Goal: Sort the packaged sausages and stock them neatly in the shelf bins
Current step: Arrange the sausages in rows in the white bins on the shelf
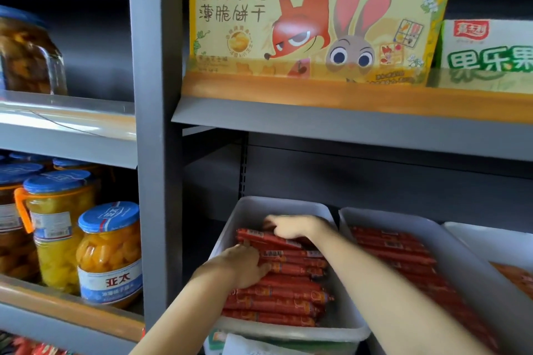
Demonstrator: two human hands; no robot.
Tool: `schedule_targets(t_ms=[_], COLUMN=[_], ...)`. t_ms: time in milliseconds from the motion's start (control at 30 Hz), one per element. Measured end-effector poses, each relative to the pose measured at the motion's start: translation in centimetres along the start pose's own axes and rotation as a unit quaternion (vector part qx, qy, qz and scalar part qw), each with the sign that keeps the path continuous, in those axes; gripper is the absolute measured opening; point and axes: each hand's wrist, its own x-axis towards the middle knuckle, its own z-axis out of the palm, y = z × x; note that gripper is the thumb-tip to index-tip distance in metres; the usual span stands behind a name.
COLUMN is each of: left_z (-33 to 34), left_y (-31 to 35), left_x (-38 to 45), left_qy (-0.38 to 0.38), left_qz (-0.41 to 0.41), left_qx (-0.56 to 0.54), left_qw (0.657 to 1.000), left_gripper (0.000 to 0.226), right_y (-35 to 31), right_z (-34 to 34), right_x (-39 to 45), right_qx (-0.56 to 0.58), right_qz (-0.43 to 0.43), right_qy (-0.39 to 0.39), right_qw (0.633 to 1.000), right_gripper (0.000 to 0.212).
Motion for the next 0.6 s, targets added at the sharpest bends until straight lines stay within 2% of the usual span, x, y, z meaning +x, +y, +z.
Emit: schedule_targets(t_ms=[100, 167, 333, 500, 600], left_z=[-0.6, -0.6, 0.1, 0.3, 0.1], left_y=[-0.3, -0.1, 0.0, 0.2, 0.3], left_x=[-0.1, -0.1, 0.4, 0.3, 0.2], left_qy=[0.141, 0.169, -0.021, -0.053, -0.057], left_qz=[0.025, 0.038, 0.026, 0.017, 0.019], left_qx=[0.042, 0.06, 0.058, 0.045, 0.041], left_qw=[0.989, 0.983, 0.998, 0.997, 0.997], left_gripper=[0.04, 0.049, 0.064, 0.068, 0.067], right_y=[0.7, 0.5, 0.3, 1.5, 2.4], right_z=[0.2, 0.0, -0.3, -0.2, -0.2], right_x=[0.6, -0.7, -3.5, -4.5, -5.1], right_qx=[-0.008, 0.001, 0.065, 0.137, 0.174], right_qz=[0.02, 0.026, 0.012, -0.009, -0.014], right_qy=[-0.028, -0.022, -0.043, -0.052, -0.031], right_qw=[0.999, 0.999, 0.997, 0.989, 0.984], right_gripper=[0.043, 0.039, 0.041, 0.043, 0.04])
